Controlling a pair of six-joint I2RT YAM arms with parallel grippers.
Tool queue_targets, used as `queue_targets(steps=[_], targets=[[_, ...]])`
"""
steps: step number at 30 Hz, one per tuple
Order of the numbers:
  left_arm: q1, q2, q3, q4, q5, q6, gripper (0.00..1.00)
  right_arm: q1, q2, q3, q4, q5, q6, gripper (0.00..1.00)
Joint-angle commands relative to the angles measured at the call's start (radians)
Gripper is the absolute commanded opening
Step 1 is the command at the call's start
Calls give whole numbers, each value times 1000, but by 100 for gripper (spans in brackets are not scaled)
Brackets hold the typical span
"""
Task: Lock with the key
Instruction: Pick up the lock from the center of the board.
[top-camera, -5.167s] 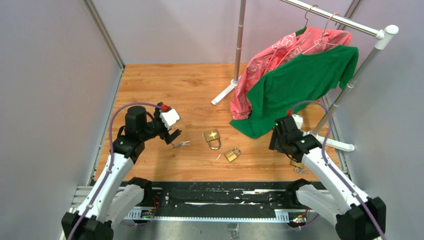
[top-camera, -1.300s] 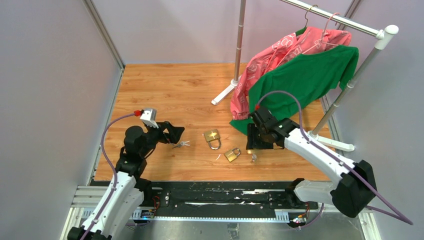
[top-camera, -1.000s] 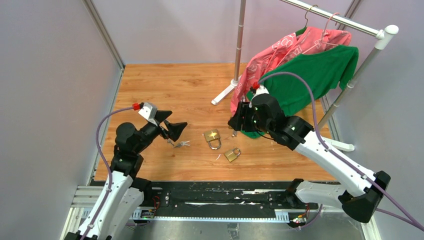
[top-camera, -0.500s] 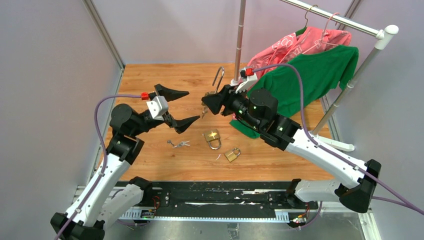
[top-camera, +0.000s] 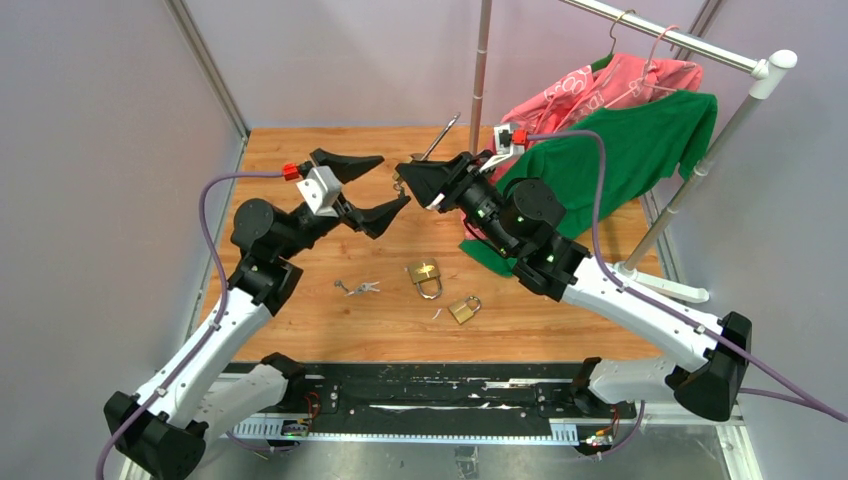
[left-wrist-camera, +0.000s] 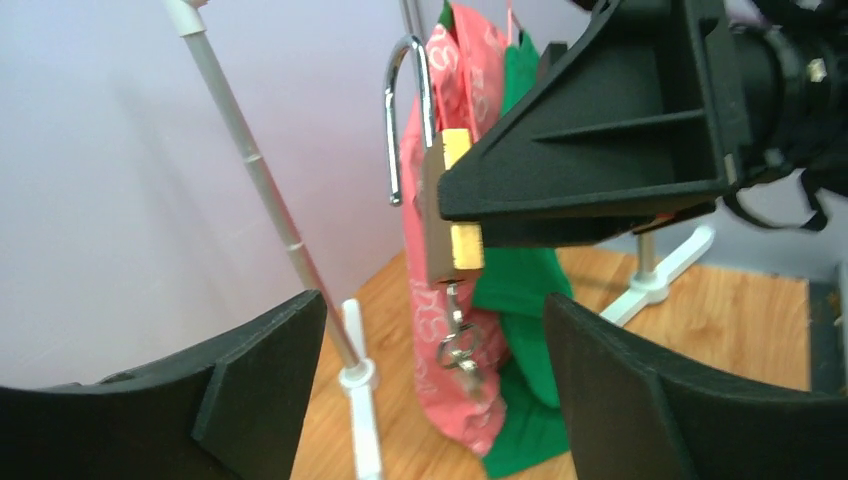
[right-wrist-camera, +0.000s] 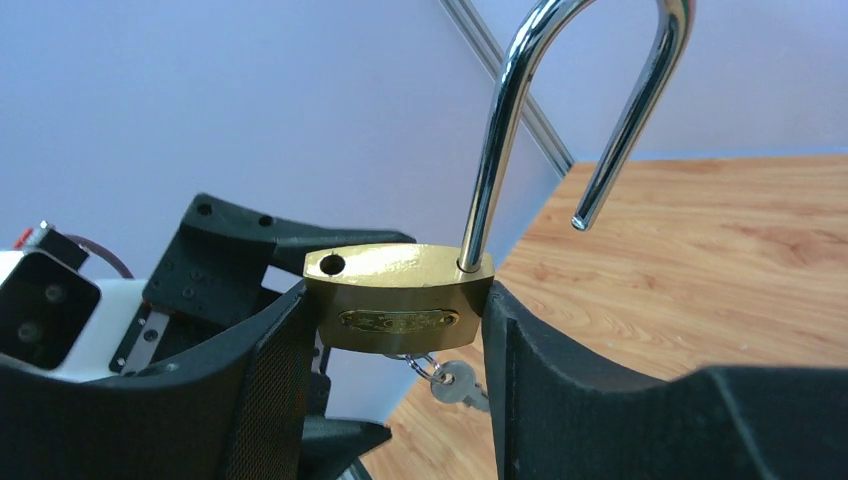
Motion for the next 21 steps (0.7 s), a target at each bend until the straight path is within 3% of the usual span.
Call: queue_targets(steps=[1,3,7,11,17,21], targets=[[-63,-1,-38,139,-148,-51,80,21,7,30,181,28,37,0],[-73,15,-37,191,-178,-94,70,22,22,37,192,25,47,0],[-90,35,-47,255,-184,-114,68,27,35,47,194,18,53,0],[-105,47,-49,257,-209,-113,50,33,38,46,194,19,59,0],[-111,59,-60,266,-224,-80,48,34,40,45,201,13,67,0],[-122,68,-66,294,-225,-41,38,36,53,49,223,-4,95,0]])
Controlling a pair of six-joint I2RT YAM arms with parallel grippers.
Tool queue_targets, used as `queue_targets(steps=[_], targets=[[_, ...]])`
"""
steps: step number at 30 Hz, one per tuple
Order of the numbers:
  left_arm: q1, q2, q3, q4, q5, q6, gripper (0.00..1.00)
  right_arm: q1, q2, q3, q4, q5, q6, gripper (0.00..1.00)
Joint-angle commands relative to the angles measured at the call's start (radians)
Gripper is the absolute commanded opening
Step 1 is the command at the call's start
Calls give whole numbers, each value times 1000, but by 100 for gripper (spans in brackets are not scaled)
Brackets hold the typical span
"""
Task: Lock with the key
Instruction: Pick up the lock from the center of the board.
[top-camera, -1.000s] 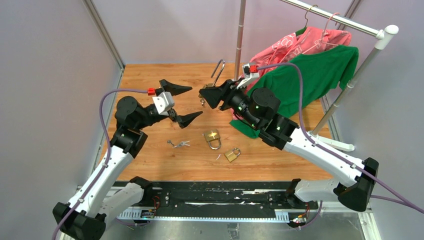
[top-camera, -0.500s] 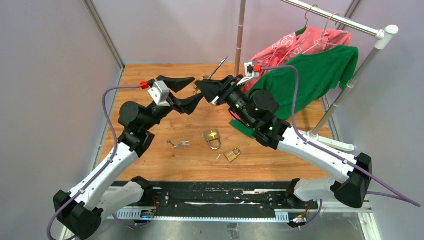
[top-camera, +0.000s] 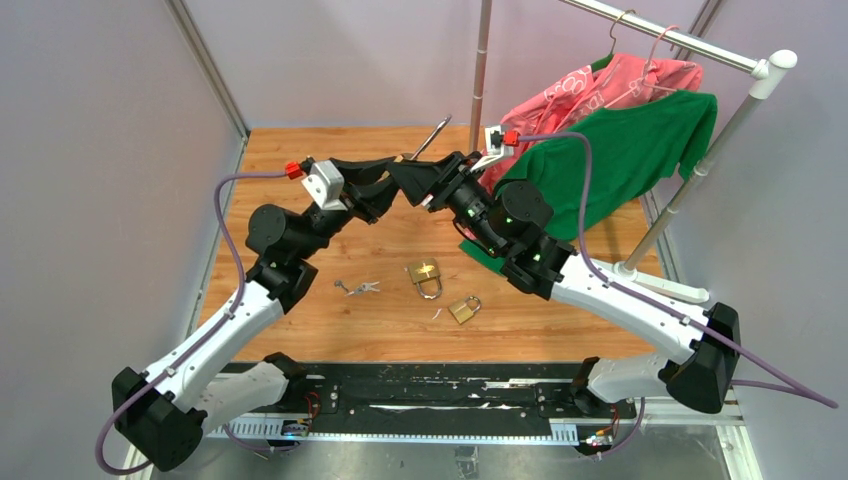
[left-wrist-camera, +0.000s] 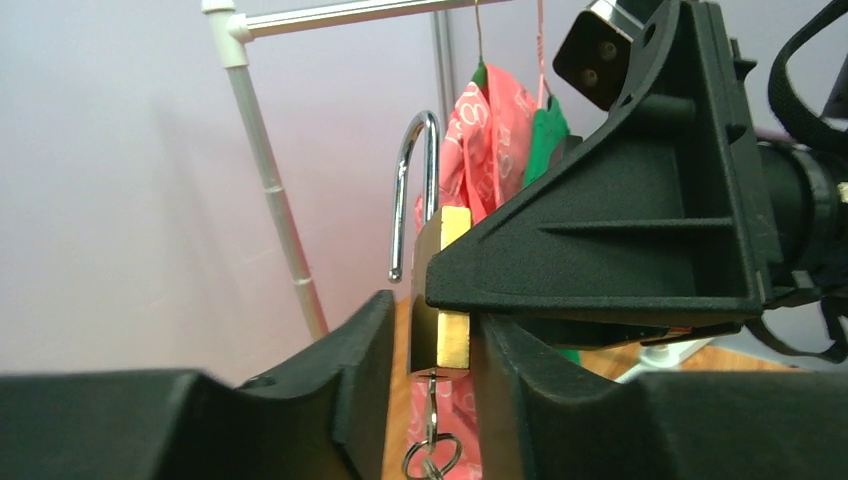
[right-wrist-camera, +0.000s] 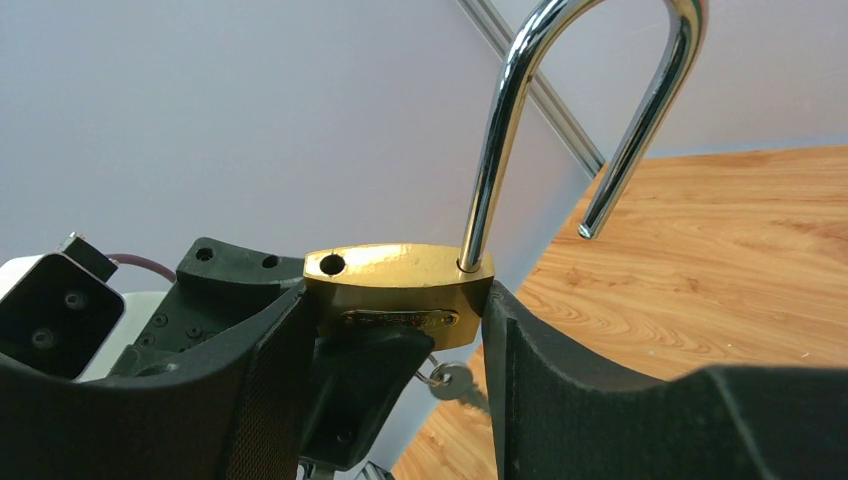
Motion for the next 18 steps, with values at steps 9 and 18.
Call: queue_targets(steps=[9,18], targets=[[-21,11,-32,65,-2,123,0,16,10,65,114,-33,46,0],[-22,-20,-42,64,-44,128,0,12,-8,74,-18,-6,-10,42]])
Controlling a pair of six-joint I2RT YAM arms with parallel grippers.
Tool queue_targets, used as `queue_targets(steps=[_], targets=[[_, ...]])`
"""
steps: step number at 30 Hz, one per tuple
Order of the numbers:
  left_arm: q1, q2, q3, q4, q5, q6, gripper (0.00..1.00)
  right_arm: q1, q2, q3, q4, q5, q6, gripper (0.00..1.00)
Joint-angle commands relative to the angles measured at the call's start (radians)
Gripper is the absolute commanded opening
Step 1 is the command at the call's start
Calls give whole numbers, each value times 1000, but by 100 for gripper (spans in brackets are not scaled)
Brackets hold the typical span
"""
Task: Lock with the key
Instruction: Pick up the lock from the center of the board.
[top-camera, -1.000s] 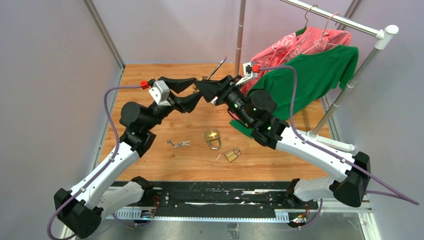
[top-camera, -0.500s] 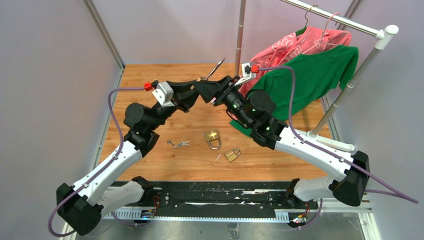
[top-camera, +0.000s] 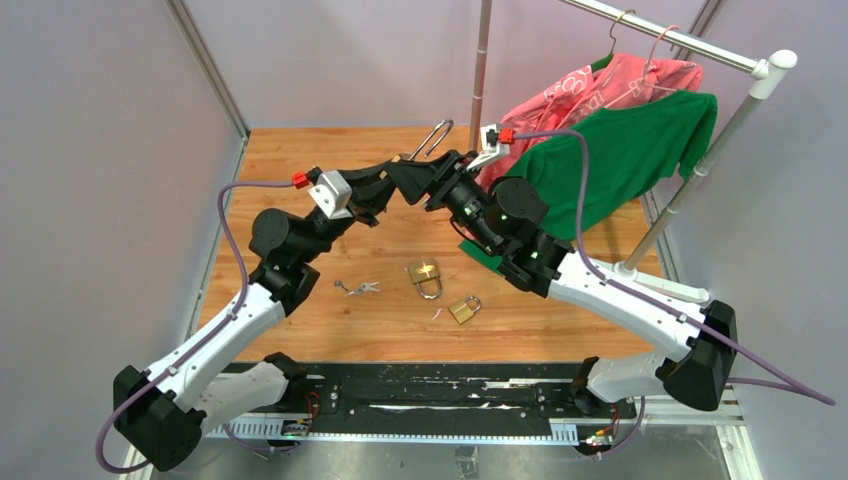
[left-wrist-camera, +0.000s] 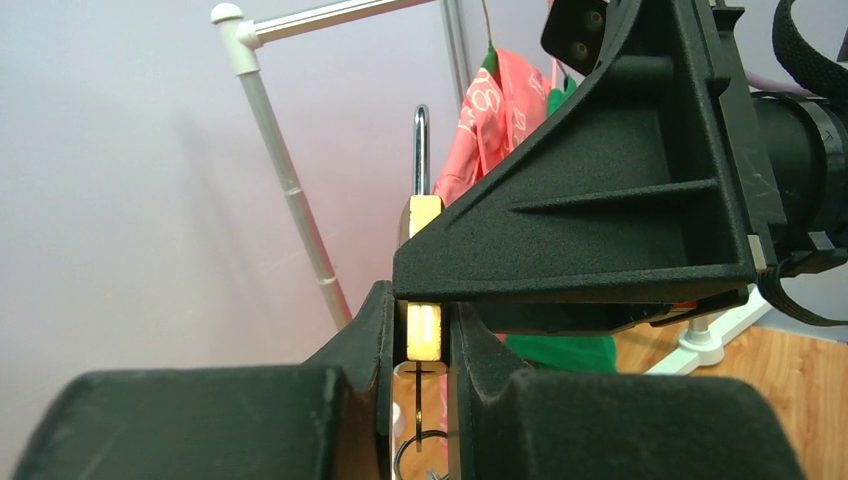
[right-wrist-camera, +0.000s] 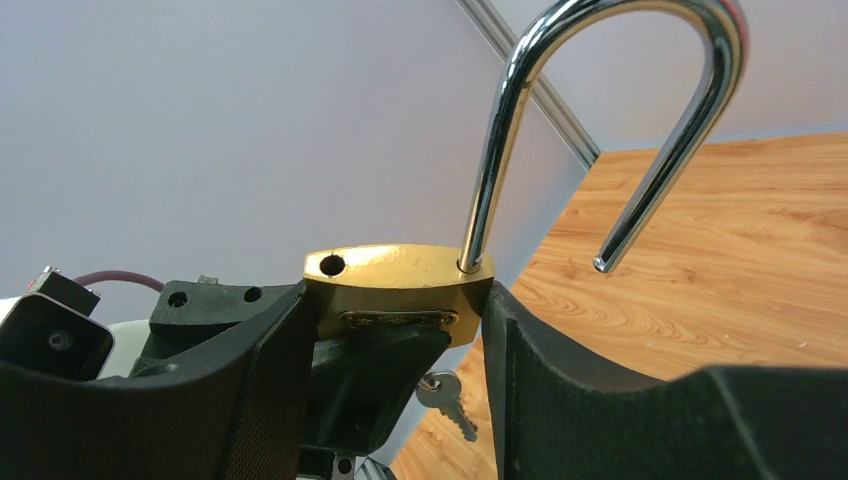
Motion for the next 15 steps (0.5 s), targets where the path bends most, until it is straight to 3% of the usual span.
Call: queue_targets(steps=[1,5,11,15], targets=[[-8,-30,-11,27,-42,23,0,10,-38,68,-62,-7,-55,51],[-3,-55,-1,-16,-62,78,0,-11,-119,85,-325,8,-129,68],[7,-98,-15,-135,-27,255,0,-207,-299,89,-780,-114,-72,69],[10,-115,-11,-283,82,403,0,-263,-389,103,-916,-95,-59,67]])
